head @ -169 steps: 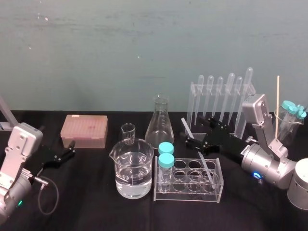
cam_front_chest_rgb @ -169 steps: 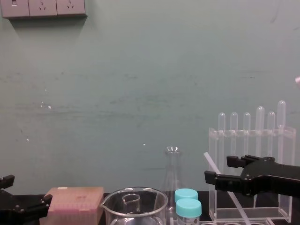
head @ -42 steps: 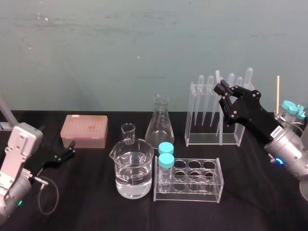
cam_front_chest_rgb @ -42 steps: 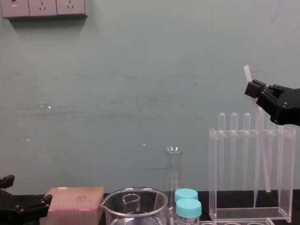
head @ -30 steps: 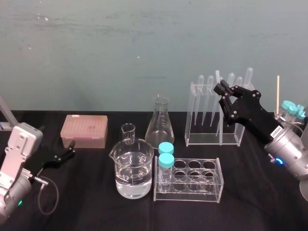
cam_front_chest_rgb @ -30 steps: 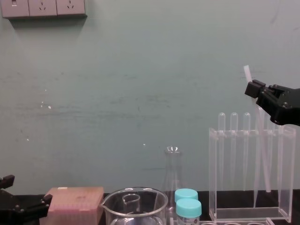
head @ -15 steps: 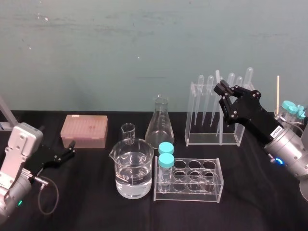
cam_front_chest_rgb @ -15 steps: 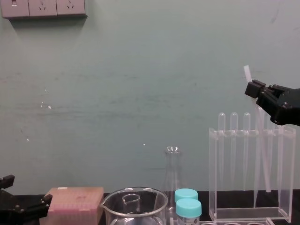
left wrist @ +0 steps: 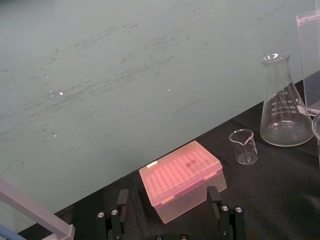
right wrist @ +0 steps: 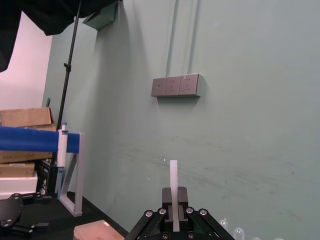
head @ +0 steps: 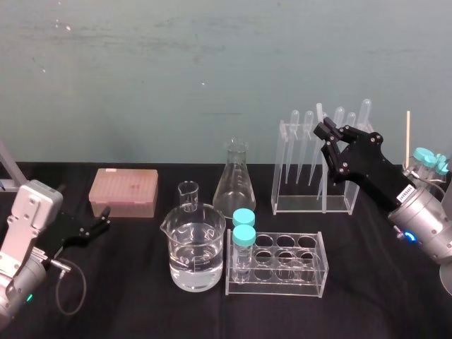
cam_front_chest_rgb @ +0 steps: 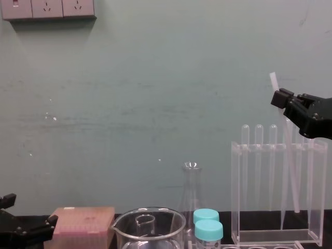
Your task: Pick up the stirring rod with one hand, then place it down.
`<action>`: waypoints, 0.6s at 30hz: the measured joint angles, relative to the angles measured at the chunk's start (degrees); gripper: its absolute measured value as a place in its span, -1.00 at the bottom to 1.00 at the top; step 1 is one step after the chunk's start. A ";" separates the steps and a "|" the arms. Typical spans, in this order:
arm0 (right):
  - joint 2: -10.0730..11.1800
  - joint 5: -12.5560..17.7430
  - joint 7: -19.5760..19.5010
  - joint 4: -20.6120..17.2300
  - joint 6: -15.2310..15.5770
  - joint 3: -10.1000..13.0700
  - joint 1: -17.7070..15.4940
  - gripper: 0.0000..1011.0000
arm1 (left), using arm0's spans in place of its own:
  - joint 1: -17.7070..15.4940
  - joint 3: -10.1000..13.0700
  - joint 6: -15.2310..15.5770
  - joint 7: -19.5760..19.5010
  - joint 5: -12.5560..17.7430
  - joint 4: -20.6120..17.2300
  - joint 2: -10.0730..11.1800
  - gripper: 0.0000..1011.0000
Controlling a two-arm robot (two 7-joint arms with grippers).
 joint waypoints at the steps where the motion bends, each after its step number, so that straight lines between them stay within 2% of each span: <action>1: 0.00 0.00 0.00 0.00 0.00 0.00 0.00 -0.89 | 0.00 0.00 0.00 0.00 0.00 0.00 0.00 0.98; 18: 0.00 0.00 0.00 0.00 0.00 0.00 0.00 -0.89 | 0.00 0.00 0.00 0.00 0.00 0.00 0.00 0.98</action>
